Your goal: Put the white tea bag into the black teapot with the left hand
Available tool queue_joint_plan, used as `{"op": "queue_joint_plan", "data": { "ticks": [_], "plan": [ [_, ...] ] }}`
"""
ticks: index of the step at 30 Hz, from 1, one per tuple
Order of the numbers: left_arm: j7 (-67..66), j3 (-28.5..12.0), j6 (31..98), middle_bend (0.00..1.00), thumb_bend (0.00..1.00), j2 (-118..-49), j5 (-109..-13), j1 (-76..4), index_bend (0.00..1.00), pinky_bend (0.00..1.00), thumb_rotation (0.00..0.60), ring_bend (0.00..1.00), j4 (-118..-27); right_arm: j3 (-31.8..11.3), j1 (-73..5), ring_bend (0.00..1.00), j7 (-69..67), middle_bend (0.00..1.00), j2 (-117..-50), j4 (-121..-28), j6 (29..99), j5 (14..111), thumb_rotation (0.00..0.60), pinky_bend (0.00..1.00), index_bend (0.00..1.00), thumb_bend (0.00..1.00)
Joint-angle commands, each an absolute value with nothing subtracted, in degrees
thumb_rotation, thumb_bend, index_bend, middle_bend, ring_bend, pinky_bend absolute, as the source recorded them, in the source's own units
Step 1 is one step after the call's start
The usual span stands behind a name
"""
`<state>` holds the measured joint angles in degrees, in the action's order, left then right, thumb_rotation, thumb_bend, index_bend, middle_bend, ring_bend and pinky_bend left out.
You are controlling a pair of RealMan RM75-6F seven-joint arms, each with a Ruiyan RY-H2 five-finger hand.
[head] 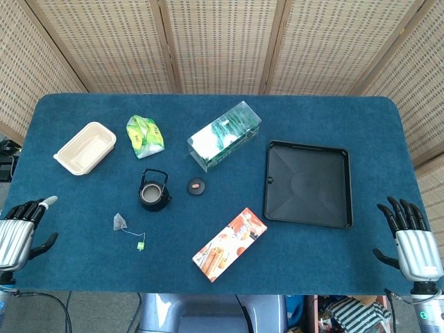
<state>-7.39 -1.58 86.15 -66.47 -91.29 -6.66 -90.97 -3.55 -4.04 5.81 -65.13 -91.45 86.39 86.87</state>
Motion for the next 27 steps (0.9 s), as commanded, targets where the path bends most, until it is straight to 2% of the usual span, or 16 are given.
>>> {"op": "queue_joint_plan", "data": {
  "ticks": [1, 8, 11, 16, 27],
  "plan": [
    [-5.28, 0.08, 85.24, 0.51, 0.30, -67.70, -95.98, -8.49, 0.34, 0.51, 0.600, 0.47, -88.66, -3.56, -3.98, 0.01, 5.84, 0.14, -65.07, -91.57, 86.48, 86.88, 0.600, 0.12, 0.17, 0.00],
    [-5.50, 2.05, 81.74, 0.68, 0.30, -68.33, -98.44, -10.43, 0.40, 0.60, 0.600, 0.60, -88.84, -3.54, -3.78, 0.01, 5.70, 0.14, -65.01, -91.47, 86.49, 86.62, 0.600, 0.12, 0.17, 0.00],
    [-6.75, 2.90, 79.10, 0.71, 0.30, -68.78, -98.63, -11.44, 0.40, 0.62, 0.600, 0.63, -89.29, -3.53, -3.73, 0.01, 5.46, 0.14, -64.98, -91.38, 86.36, 86.44, 0.600, 0.12, 0.17, 0.00],
    [-9.78, 3.50, 73.26, 0.74, 0.30, -69.66, -96.87, -13.55, 0.40, 0.62, 0.600, 0.65, -90.79, -3.55, -3.80, 0.01, 5.12, 0.14, -64.90, -91.23, 85.97, 86.23, 0.600, 0.12, 0.17, 0.00],
    [-15.74, 2.43, 65.05, 0.76, 0.30, -72.72, -91.94, -17.49, 0.43, 0.64, 0.600, 0.67, -92.35, -3.41, -3.64, 0.01, 5.25, 0.14, -64.61, -91.47, 85.63, 85.86, 0.600, 0.12, 0.17, 0.00]
  ]
}}
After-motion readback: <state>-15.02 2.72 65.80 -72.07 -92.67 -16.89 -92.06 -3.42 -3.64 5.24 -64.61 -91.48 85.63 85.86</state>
